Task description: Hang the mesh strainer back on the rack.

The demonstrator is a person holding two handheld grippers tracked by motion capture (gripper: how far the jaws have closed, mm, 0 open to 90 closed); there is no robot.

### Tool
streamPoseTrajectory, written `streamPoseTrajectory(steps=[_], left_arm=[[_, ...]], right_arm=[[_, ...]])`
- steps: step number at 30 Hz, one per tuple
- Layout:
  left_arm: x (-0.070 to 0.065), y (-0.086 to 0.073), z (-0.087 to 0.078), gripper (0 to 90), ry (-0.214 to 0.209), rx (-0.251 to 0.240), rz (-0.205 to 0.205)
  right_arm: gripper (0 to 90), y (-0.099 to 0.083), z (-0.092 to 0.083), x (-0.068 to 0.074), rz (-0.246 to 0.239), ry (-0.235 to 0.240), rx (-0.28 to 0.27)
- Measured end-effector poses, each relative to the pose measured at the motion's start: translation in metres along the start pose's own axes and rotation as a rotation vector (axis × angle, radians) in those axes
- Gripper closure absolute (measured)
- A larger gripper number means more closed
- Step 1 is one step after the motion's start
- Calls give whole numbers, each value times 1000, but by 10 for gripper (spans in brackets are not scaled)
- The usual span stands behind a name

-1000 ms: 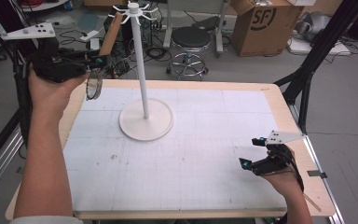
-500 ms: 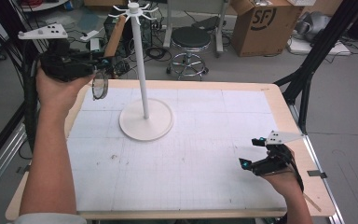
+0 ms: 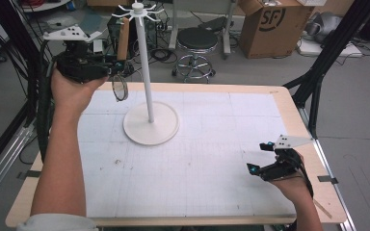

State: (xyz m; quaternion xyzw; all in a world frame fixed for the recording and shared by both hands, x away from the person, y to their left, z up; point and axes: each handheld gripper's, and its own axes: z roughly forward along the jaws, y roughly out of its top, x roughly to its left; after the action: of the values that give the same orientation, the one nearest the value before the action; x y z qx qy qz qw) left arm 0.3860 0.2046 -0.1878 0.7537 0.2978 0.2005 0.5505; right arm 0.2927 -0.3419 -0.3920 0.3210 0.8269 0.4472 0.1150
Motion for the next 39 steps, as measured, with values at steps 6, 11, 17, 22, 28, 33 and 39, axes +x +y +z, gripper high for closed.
streamPoseTrajectory(steps=[6,11,17,22,28,33,39], left_arm=[[-5,4,10,686,22,32,19],[-7,5,15,668,20,46,20],[-10,1,17,505,36,75,12],[-11,-3,12,425,38,67,5],[-14,-10,4,349,23,66,1],[-18,-14,-2,301,14,61,-2],[-24,-26,-6,220,10,57,14]], right_arm=[[8,0,1,0,-4,-2,3],[8,0,3,1,-5,1,10],[8,0,3,1,-11,-2,12],[8,0,3,2,-9,1,14],[8,0,4,3,-14,4,16],[8,1,6,4,-17,7,15],[8,1,6,5,-19,9,18]])
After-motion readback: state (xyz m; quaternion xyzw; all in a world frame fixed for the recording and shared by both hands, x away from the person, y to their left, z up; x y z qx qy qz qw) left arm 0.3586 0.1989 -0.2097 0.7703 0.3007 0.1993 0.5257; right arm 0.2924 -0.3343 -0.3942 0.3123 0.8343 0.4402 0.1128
